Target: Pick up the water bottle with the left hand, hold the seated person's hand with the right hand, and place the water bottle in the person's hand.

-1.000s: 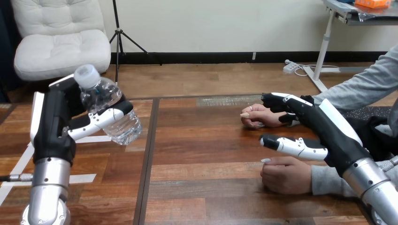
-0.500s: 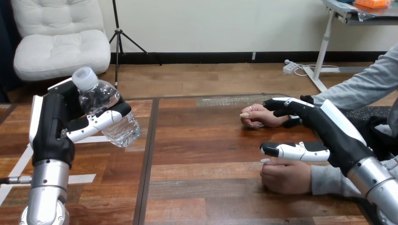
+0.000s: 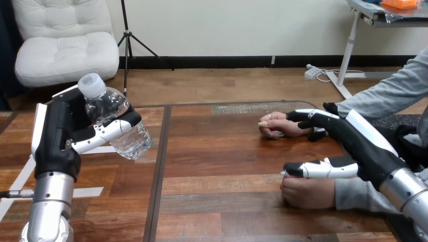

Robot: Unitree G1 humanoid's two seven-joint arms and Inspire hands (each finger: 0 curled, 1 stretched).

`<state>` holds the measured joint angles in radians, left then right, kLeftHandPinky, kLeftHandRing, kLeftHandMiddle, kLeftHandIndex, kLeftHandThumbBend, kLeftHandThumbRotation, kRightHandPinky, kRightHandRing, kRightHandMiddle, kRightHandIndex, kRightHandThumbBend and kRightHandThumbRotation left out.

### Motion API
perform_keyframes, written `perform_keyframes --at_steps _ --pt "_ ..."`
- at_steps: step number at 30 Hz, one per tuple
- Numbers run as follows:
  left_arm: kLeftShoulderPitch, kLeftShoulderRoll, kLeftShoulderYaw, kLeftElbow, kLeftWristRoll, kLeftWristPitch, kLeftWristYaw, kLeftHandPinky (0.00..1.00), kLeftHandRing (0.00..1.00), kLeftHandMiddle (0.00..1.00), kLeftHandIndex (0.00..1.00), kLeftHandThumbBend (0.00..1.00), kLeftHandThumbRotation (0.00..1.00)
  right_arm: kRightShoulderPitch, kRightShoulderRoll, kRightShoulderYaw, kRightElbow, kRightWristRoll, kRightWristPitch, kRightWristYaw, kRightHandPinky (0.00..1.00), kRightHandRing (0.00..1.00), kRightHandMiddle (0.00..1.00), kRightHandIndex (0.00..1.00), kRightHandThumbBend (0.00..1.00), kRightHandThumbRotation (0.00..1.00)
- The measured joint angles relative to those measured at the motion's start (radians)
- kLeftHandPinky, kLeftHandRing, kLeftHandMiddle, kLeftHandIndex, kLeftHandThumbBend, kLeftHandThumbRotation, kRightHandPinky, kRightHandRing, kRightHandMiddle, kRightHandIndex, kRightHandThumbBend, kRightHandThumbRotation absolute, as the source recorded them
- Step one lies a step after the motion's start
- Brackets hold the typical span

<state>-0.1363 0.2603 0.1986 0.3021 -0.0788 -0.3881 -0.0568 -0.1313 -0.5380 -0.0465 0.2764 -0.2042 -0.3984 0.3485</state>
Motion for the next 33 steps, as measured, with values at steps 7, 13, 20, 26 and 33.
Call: perform_keyframes --at_steps 7,13,20,26,33 --pt "0.000 0.000 0.009 0.000 -0.001 0.001 -0.004 0.28 0.32 0.36 0.38 0.68 0.00 0.000 -0.025 0.001 0.008 0.001 0.013 0.031 0.76 0.91 0.92 0.89 1.00 0.40" --pt "0.000 0.000 0.014 0.000 -0.003 0.002 -0.005 0.28 0.32 0.36 0.38 0.68 0.00 0.000 -0.044 0.001 0.016 0.010 0.028 0.064 0.79 0.94 0.95 0.92 1.00 0.35" --pt "0.001 0.000 0.017 -0.001 -0.003 0.012 -0.002 0.28 0.32 0.36 0.38 0.69 0.00 0.000 -0.063 0.000 0.020 0.014 0.045 0.092 0.80 0.94 0.95 0.94 1.00 0.33" --pt "0.003 0.000 0.017 -0.001 0.000 0.013 -0.001 0.27 0.32 0.35 0.38 0.69 0.00 0.000 -0.077 -0.001 0.019 0.015 0.059 0.104 0.79 0.94 0.95 0.94 1.00 0.31" --pt "0.003 0.000 0.017 -0.004 -0.008 0.025 -0.002 0.27 0.32 0.35 0.38 0.69 0.00 0.000 -0.094 -0.002 0.016 0.015 0.079 0.109 0.79 0.94 0.95 0.94 1.00 0.29"
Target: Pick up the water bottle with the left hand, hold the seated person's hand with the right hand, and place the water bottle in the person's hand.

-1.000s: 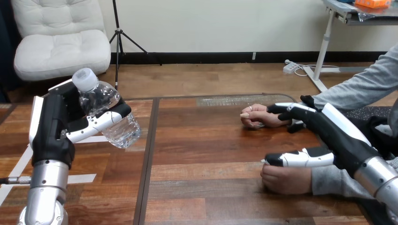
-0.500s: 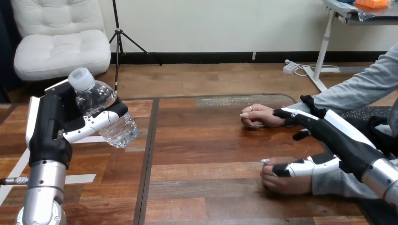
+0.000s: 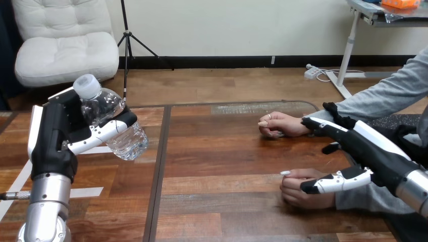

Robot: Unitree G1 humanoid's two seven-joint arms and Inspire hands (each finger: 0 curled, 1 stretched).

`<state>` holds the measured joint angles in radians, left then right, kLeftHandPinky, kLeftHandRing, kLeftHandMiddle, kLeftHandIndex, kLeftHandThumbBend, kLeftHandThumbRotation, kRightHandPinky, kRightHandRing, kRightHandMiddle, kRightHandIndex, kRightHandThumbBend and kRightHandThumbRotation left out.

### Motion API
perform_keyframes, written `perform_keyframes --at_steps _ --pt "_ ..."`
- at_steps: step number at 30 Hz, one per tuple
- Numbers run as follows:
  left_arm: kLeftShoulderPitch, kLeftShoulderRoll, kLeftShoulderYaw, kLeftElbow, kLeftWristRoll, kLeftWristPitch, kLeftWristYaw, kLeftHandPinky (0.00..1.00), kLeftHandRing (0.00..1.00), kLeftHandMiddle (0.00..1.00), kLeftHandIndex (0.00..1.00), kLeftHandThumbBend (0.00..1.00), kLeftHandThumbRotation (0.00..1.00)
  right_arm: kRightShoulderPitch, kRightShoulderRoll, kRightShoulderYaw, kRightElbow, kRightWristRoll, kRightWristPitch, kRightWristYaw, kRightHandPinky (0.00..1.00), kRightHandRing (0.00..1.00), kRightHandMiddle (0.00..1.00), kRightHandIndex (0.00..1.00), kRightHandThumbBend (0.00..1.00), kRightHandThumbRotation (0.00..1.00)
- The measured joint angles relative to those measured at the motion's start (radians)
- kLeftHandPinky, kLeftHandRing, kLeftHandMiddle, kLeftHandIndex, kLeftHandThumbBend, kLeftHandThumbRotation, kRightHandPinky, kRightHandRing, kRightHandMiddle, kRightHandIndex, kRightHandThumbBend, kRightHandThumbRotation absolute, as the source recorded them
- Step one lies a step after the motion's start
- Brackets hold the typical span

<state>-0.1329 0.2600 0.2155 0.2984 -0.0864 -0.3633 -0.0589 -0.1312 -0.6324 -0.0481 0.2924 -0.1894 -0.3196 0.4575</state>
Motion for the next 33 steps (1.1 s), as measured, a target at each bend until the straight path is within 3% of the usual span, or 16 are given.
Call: perform_keyframes --at_steps 28,33 --pt "0.001 0.000 0.000 -0.007 -0.015 0.007 -0.011 0.28 0.33 0.36 0.39 0.68 0.00 0.005 -0.005 -0.006 -0.006 -0.028 0.029 -0.006 0.81 0.94 0.94 0.93 1.00 0.25" --pt "0.001 0.000 0.000 -0.007 -0.017 0.007 -0.012 0.28 0.33 0.36 0.39 0.68 0.00 0.005 -0.008 -0.006 -0.006 -0.055 0.032 -0.018 0.81 0.93 0.93 0.92 1.00 0.26"
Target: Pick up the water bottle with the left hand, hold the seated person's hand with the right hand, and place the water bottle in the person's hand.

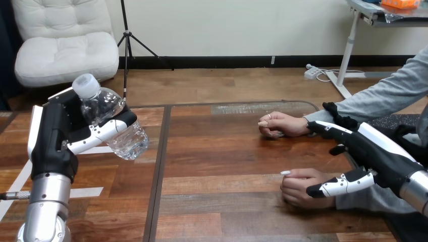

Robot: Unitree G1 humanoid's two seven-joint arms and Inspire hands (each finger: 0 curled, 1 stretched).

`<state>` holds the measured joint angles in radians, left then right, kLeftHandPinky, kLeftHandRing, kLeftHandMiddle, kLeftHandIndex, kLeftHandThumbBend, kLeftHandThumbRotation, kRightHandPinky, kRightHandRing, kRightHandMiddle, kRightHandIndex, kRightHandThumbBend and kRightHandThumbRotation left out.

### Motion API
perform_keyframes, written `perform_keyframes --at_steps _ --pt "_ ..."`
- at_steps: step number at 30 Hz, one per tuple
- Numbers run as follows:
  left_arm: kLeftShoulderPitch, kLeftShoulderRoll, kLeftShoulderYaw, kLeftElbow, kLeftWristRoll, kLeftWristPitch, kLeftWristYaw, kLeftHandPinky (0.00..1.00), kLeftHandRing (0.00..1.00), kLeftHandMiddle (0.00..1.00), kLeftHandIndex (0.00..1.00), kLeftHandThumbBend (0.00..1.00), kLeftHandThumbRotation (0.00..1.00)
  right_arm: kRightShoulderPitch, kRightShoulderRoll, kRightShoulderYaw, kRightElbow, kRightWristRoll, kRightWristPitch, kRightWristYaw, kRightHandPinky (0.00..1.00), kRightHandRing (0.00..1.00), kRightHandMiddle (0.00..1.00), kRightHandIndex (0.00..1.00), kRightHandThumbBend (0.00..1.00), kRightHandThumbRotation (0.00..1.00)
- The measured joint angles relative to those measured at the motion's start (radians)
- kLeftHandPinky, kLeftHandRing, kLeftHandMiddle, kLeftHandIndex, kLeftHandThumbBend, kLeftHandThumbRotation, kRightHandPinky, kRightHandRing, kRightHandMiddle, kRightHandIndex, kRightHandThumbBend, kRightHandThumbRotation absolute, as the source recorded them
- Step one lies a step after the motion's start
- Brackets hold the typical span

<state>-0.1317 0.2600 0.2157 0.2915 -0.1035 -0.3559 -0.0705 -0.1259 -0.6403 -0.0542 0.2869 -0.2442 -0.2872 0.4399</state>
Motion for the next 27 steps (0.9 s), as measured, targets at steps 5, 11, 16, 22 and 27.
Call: perform_keyframes --at_steps 5,11,16,22,27 --pt "0.002 0.000 0.000 -0.002 0.000 0.000 0.001 0.28 0.32 0.36 0.39 0.68 0.00 0.000 -0.008 0.000 0.000 -0.020 0.002 -0.007 0.81 0.93 0.93 0.91 1.00 0.27" --pt "0.007 0.000 0.001 -0.007 0.000 0.000 0.001 0.28 0.32 0.36 0.38 0.68 0.00 0.000 -0.026 0.001 0.000 -0.041 0.010 -0.008 0.82 0.93 0.93 0.91 1.00 0.26" --pt "0.008 0.000 0.001 -0.009 0.000 0.000 0.004 0.28 0.33 0.36 0.38 0.68 0.00 0.000 -0.037 0.001 0.001 -0.052 0.013 -0.013 0.82 0.93 0.92 0.90 1.00 0.25" --pt "0.008 0.000 0.001 -0.012 0.001 0.000 0.006 0.28 0.33 0.36 0.38 0.69 0.00 0.000 -0.044 0.001 0.002 -0.067 0.013 -0.017 0.82 0.92 0.92 0.89 1.00 0.22" --pt "0.008 0.000 0.001 -0.013 0.001 0.000 0.008 0.28 0.33 0.36 0.39 0.69 0.00 0.000 -0.046 0.005 0.008 -0.079 0.013 -0.018 0.81 0.92 0.91 0.89 1.00 0.19"
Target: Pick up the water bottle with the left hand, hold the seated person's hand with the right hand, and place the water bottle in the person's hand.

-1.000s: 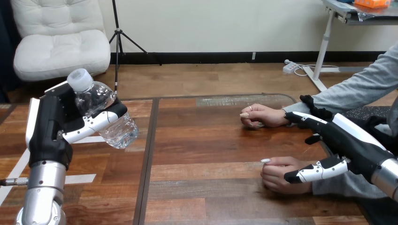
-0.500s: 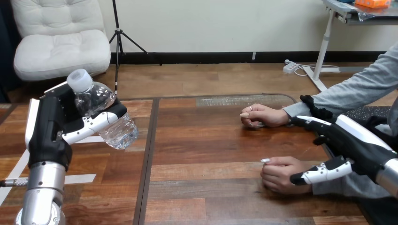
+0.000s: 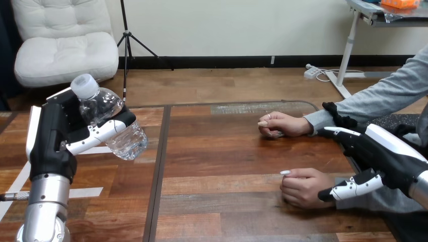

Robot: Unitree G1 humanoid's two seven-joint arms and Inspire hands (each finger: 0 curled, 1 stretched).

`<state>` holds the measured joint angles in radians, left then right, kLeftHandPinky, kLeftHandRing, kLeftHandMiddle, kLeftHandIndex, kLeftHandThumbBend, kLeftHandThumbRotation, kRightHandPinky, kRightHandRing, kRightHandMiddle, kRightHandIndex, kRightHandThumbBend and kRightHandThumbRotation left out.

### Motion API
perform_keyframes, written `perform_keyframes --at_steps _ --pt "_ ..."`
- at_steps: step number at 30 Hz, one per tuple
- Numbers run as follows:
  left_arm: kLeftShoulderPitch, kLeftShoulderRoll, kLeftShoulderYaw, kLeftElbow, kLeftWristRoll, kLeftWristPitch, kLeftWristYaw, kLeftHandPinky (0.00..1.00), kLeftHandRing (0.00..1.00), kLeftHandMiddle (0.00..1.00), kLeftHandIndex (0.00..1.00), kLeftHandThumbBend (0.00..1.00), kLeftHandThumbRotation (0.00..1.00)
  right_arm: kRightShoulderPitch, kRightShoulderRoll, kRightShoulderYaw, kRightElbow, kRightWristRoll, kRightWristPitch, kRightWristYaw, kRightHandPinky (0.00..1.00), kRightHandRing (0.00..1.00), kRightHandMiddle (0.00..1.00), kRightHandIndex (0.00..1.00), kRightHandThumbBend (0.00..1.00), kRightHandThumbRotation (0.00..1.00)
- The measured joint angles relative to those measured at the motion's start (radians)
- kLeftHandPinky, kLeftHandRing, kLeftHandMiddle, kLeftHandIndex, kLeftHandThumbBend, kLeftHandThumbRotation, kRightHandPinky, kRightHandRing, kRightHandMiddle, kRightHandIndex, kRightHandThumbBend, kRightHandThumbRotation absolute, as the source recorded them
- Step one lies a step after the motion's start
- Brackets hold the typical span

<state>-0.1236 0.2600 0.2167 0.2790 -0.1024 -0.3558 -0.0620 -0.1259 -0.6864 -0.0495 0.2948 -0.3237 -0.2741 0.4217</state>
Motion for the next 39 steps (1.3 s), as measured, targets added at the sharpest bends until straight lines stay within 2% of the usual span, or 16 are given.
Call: perform_keyframes --at_steps 21,31,39 --pt "0.004 0.000 0.000 -0.003 -0.001 0.000 0.000 0.28 0.33 0.36 0.39 0.68 0.00 0.000 -0.024 0.017 0.042 -0.052 -0.015 -0.012 0.79 0.89 0.89 0.87 1.00 0.15" --pt "0.004 0.000 0.000 -0.003 -0.001 0.000 0.000 0.28 0.33 0.36 0.38 0.69 0.00 0.000 -0.025 0.021 0.045 -0.071 -0.020 -0.018 0.80 0.88 0.88 0.85 1.00 0.18" --pt "0.004 0.000 0.000 -0.003 -0.002 0.000 0.000 0.28 0.33 0.36 0.38 0.69 0.00 0.000 -0.028 0.039 0.065 -0.084 -0.037 -0.020 0.78 0.87 0.88 0.85 1.00 0.18"
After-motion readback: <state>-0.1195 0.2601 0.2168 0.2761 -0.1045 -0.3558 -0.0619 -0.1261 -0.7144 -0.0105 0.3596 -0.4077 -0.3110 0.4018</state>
